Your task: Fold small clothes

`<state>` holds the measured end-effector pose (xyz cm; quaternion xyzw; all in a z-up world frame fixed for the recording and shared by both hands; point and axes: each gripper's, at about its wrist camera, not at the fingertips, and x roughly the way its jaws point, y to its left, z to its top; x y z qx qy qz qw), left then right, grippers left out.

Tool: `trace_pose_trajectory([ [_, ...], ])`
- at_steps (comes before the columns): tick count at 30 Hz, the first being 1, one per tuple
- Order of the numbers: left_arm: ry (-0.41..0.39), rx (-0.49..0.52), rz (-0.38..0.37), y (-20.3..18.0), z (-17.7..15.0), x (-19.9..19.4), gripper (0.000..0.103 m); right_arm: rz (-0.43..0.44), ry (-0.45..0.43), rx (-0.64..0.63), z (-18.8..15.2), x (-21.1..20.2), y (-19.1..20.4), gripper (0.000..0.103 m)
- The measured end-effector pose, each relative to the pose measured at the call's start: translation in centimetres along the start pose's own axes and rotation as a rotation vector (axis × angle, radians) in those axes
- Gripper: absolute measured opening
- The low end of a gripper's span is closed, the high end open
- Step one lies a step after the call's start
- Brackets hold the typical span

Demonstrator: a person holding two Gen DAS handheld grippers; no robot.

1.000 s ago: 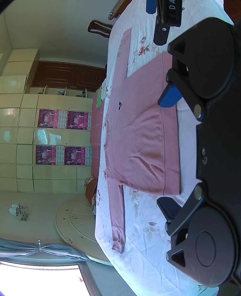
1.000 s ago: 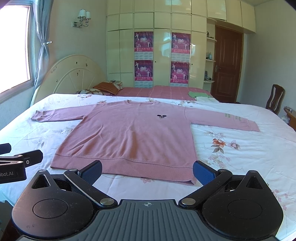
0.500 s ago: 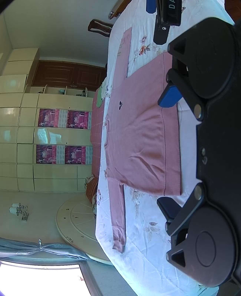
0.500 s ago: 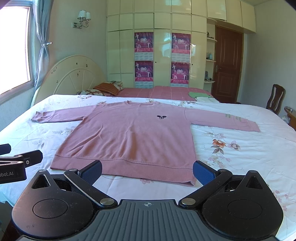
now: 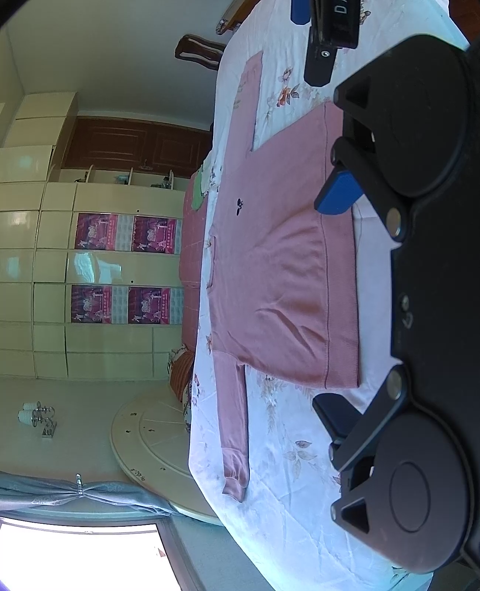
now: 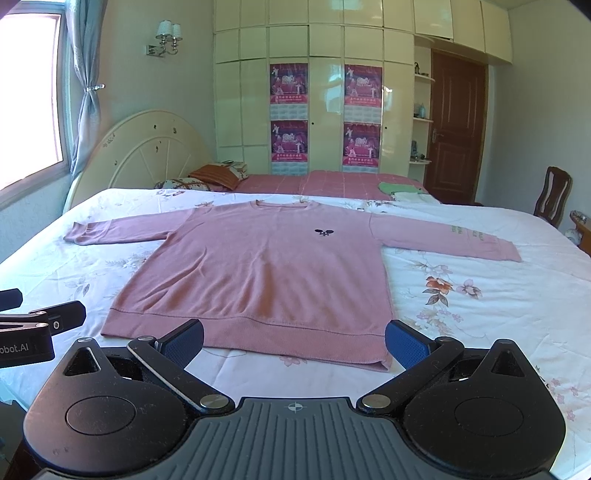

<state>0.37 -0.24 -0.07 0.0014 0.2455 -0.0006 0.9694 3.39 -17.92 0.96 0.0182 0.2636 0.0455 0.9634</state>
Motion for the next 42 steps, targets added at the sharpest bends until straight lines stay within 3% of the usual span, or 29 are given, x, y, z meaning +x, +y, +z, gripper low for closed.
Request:
trace_pose_trajectory([
  [22,0.007,-0.007,0.0,0.0,-0.1,0.6,0.103,0.001,0.003,-0.004,0.0,0.4,0.1,0.103],
  [28,0.015,-0.054,-0.054,0.5,0.8,1.7,0.103,-0.023,0.002,0.009,0.2,0.8,-0.4,0.103],
  [33,-0.021,-0.071,-0.126,0.3,2.3,4.1,0.103,-0.115,-0.055,0.045,1.7,1.5,-3.0,0.103],
  [39,-0.011,-0.051,-0.154,-0.8,4.6,9.6,0.103,-0.132,-0.079,0.208,4.3,5.7,-9.0,0.103],
  [42,0.02,-0.046,-0.131,-1.4,6.1,13.9,0.103,-0.093,0.041,0.286,5.4,10.2,-12.4,0.103],
])
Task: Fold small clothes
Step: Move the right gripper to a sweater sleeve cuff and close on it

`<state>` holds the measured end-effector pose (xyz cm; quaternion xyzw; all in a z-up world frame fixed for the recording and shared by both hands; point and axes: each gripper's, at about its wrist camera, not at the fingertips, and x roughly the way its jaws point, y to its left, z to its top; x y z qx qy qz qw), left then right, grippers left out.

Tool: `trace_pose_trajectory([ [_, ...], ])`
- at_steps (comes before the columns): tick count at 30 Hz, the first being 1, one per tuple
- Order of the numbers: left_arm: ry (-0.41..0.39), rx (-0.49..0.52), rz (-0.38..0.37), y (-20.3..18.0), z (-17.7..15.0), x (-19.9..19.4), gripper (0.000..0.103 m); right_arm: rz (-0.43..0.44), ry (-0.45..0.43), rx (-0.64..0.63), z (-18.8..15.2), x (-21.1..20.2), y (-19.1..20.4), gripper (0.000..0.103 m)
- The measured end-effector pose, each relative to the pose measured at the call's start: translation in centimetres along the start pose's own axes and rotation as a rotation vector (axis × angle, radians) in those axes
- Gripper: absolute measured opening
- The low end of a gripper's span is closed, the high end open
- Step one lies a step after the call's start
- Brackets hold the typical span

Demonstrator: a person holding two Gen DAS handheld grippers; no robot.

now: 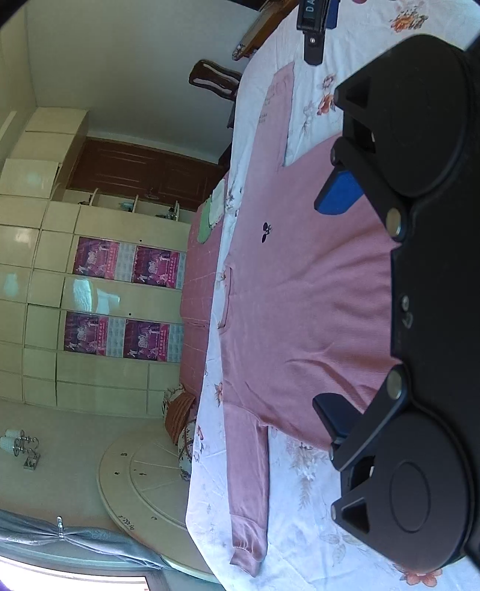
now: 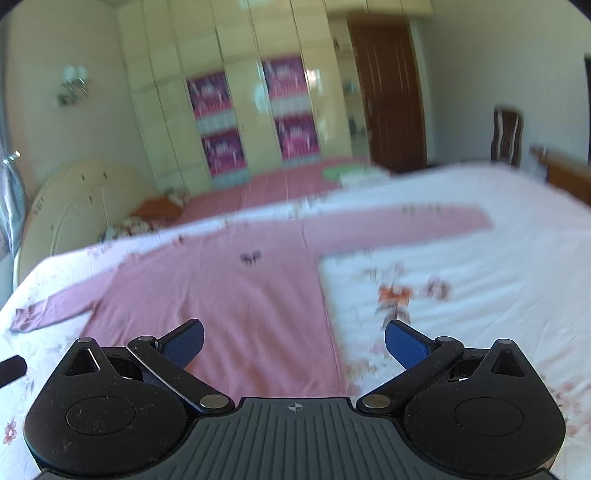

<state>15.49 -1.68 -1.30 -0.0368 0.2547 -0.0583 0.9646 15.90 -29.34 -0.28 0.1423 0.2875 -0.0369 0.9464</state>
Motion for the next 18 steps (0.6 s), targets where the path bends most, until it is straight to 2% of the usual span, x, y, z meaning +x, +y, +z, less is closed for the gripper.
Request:
trace_pose_trajectory([
  [2,0.01,-0.01,0.014,0.0,0.9,2.8,0.103,-0.058,-0.013,0.021,1.2,2.1,-1.6,0.103],
  [4,0.029,-0.004,0.015,-0.2,2.0,5.9,0.097,-0.097,-0.011,0.06,2.7,4.4,-3.7,0.103],
  [6,0.029,0.014,0.049,-0.6,2.9,8.9,0.079,-0.108,0.001,0.119,4.2,6.6,-6.5,0.103],
  [8,0.039,0.015,0.069,-0.9,3.7,11.9,0.082,-0.128,-0.011,0.16,5.7,8.7,-9.3,0.102],
  [10,0.043,0.01,0.105,-1.1,4.4,14.7,0.095,-0.151,-0.043,0.206,7.1,10.7,-12.4,0.101],
  [11,0.044,0.009,0.129,-1.4,4.7,15.9,0.103,-0.163,-0.053,0.222,7.8,11.6,-13.9,0.07],
  [12,0.047,0.012,0.14,-1.5,5.0,17.1,0.103,-0.181,-0.047,0.244,8.4,12.6,-15.4,0.04],
  [16,0.082,0.026,0.13,-2.2,5.6,20.9,0.102,-0.232,-0.067,0.369,10.3,16.2,-21.8,0.038],
  [18,0.099,0.035,0.129,-2.5,5.5,22.4,0.101,-0.264,-0.082,0.406,10.8,17.9,-24.5,0.044],
])
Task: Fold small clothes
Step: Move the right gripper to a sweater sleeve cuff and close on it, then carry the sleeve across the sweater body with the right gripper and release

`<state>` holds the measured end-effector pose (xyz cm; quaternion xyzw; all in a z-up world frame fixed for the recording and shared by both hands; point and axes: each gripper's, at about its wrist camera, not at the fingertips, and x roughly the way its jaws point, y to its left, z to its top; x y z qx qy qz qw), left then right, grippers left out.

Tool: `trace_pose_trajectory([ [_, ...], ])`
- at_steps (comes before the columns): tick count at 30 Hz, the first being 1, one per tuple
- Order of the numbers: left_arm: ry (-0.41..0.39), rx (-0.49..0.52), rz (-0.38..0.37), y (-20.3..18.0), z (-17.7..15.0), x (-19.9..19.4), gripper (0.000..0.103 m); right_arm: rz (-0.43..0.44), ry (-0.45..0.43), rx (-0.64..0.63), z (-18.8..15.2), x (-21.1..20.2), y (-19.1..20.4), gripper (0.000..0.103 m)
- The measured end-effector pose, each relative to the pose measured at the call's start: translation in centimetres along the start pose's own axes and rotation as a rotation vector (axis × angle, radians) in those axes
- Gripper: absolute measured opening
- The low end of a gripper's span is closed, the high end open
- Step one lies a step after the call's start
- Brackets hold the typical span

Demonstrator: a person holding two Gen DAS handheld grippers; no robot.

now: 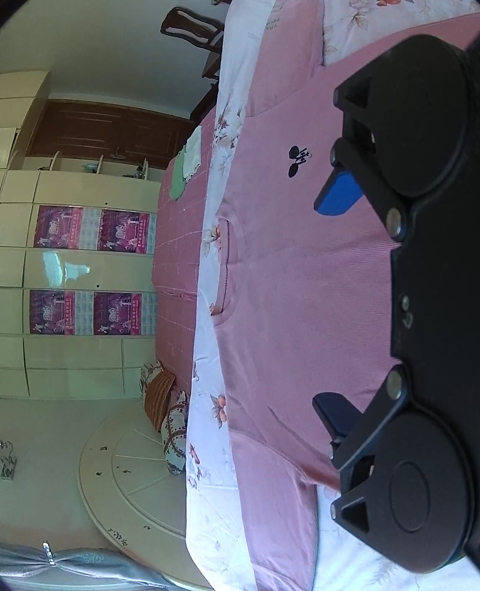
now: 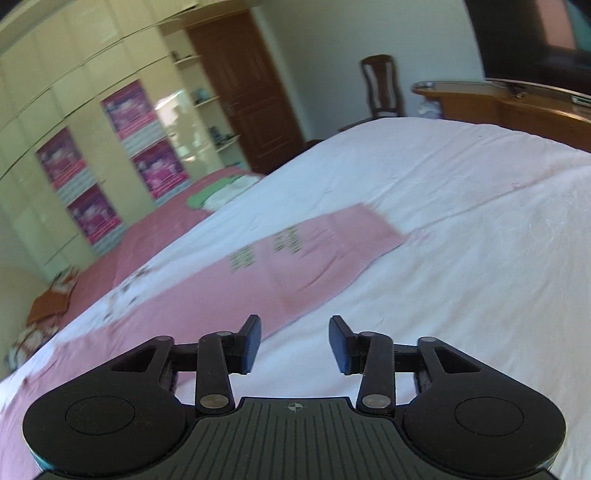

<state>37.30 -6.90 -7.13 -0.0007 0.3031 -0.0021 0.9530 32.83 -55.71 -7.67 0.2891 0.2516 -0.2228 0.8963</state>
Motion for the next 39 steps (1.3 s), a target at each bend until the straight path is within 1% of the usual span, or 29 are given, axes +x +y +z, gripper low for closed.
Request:
trace_pose_trajectory([
  [3,0.034,0.005,-0.004,-0.6,0.0,2.1,0.1,-0.013,0.007,0.064,1.5,3.6,-2.6,0.044],
  [8,0.078,0.013,0.006,-1.4,-0.2,4.3,0.1,-0.021,0.018,0.171,2.8,7.3,-5.8,0.044],
  [10,0.094,0.019,0.008,-1.5,-0.2,5.0,0.1,0.003,0.029,0.213,2.7,7.6,-6.7,0.044],
  [12,0.101,0.02,0.013,-1.4,-0.1,5.3,0.1,0.022,0.021,0.212,2.9,7.5,-7.0,0.044],
  [16,0.11,0.013,0.025,-0.6,0.2,5.8,0.1,0.069,0.009,0.265,3.4,7.4,-8.2,0.044],
  [17,0.113,0.015,0.028,-0.3,0.3,5.9,0.1,0.071,0.009,0.256,3.8,7.5,-8.4,0.039],
  [18,0.114,0.018,0.035,-0.1,0.4,6.0,0.1,0.059,0.017,0.232,4.0,7.4,-8.3,0.01],
  [19,0.113,0.018,0.042,0.3,0.5,5.9,0.1,0.047,0.025,0.207,4.4,7.3,-8.2,0.008],
  [21,0.11,0.017,0.048,1.3,0.7,5.9,0.1,0.059,-0.037,0.141,4.9,5.9,-7.4,0.007],
  [22,0.114,0.017,0.06,1.8,0.7,5.9,0.1,0.034,-0.066,0.061,5.0,5.5,-6.6,0.007],
  [23,0.119,0.015,0.068,2.4,0.7,5.9,0.1,-0.019,-0.025,0.02,4.8,6.2,-6.1,0.007],
  [24,0.122,0.011,0.071,2.9,0.6,5.8,0.1,-0.056,0.043,0.04,4.6,7.2,-6.3,0.007],
  [25,0.122,0.005,0.073,3.6,0.7,5.7,0.1,-0.061,0.031,0.041,4.5,6.9,-6.1,0.007],
  [26,0.118,-0.001,0.079,4.2,0.7,5.5,0.099,-0.067,0.015,0.0,4.6,6.4,-5.2,0.007],
  [29,0.114,-0.018,0.082,6.0,0.7,5.5,0.099,-0.024,-0.044,-0.086,4.3,4.3,-2.0,0.007],
  [32,0.118,-0.04,0.073,7.8,0.9,5.9,0.098,0.056,-0.062,-0.203,3.0,2.6,3.1,0.007],
  [35,0.123,-0.062,0.062,9.4,1.2,6.4,0.098,0.173,-0.054,-0.314,0.1,0.8,9.1,0.007],
  [39,0.119,-0.071,0.044,11.8,1.3,6.5,0.098,0.319,-0.007,-0.403,-4.8,-0.8,17.2,0.007],
])
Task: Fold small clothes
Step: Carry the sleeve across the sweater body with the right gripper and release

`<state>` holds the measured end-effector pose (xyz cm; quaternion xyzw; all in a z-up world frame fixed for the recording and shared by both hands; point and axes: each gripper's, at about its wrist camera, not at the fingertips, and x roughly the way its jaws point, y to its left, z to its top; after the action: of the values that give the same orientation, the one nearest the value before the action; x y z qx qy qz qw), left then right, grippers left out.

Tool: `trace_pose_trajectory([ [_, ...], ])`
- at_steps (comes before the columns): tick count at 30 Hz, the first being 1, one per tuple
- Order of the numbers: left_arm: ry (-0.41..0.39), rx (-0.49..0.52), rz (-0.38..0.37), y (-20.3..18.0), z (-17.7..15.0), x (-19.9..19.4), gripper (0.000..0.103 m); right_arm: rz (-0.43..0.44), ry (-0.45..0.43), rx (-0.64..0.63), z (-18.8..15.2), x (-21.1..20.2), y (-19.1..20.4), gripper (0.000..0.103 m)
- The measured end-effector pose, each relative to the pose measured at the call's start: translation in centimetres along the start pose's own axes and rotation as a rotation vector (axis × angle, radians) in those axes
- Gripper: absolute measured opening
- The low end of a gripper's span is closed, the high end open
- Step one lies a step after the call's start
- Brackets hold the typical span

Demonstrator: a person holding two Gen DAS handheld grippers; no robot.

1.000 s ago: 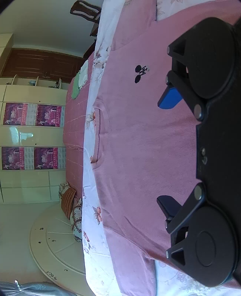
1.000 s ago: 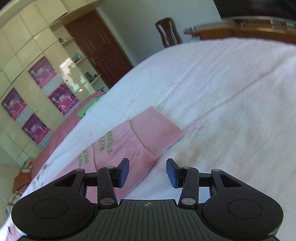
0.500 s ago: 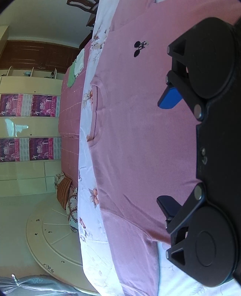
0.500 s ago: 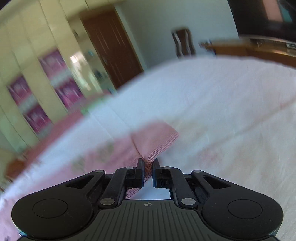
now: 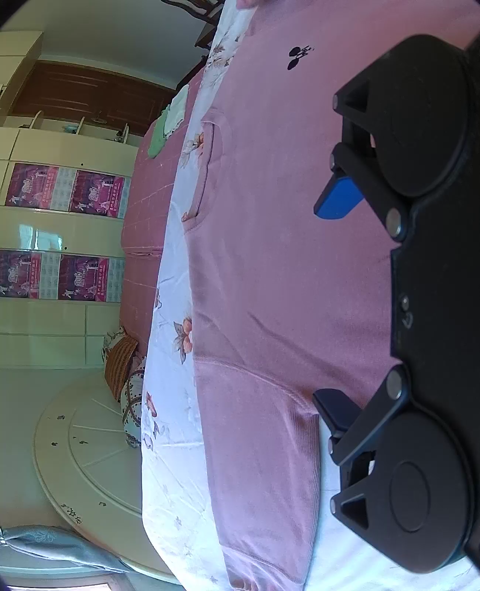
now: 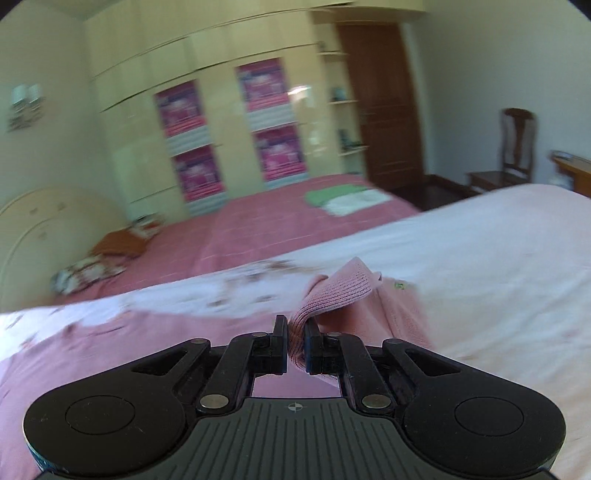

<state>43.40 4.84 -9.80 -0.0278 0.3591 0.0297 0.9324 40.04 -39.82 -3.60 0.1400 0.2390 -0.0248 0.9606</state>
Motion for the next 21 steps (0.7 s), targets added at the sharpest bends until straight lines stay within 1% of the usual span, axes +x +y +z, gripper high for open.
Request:
trace_pose_trajectory([
  [2,0.003,-0.011,-0.012,1.7,0.3,-0.1,0.096,0.077,0.024,-0.038,-1.7,1.2,5.1,0.007],
  [5,0.013,-0.025,-0.034,4.3,0.7,-0.3,0.089,0.17,0.059,-0.099,-4.4,2.3,12.1,0.007],
  [7,0.011,-0.031,-0.036,5.8,0.9,-0.5,0.089,0.227,0.09,-0.138,-5.9,3.9,16.2,0.007],
  [10,0.006,-0.046,-0.035,8.0,1.1,-0.8,0.089,0.293,0.132,-0.2,-8.5,5.9,22.2,0.007],
  [12,0.008,-0.065,-0.05,8.9,1.2,-0.8,0.09,0.317,0.16,-0.261,-10.3,7.3,25.1,0.008],
  [13,0.008,-0.072,-0.066,9.1,1.3,-0.8,0.09,0.32,0.19,-0.301,-11.0,8.5,26.6,0.008],
  [14,0.007,-0.079,-0.086,9.1,1.4,-0.7,0.09,0.303,0.228,-0.341,-11.6,9.6,27.6,0.022],
  [15,0.004,-0.083,-0.112,8.9,1.5,-0.6,0.089,0.297,0.223,-0.365,-12.3,9.7,27.9,0.039],
  [16,0.004,-0.086,-0.149,8.5,1.6,-0.4,0.087,0.319,0.18,-0.361,-12.6,8.8,27.6,0.042],
  [17,0.006,-0.088,-0.193,8.0,1.8,-0.1,0.084,0.34,0.146,-0.343,-12.3,8.2,26.8,0.043],
  [20,0.034,-0.09,-0.355,4.8,2.3,1.7,0.079,0.275,0.123,-0.266,-11.8,6.7,24.3,0.043],
  [21,0.044,-0.093,-0.412,3.4,2.5,2.8,0.07,0.247,0.12,-0.226,-11.3,6.2,22.8,0.043],
])
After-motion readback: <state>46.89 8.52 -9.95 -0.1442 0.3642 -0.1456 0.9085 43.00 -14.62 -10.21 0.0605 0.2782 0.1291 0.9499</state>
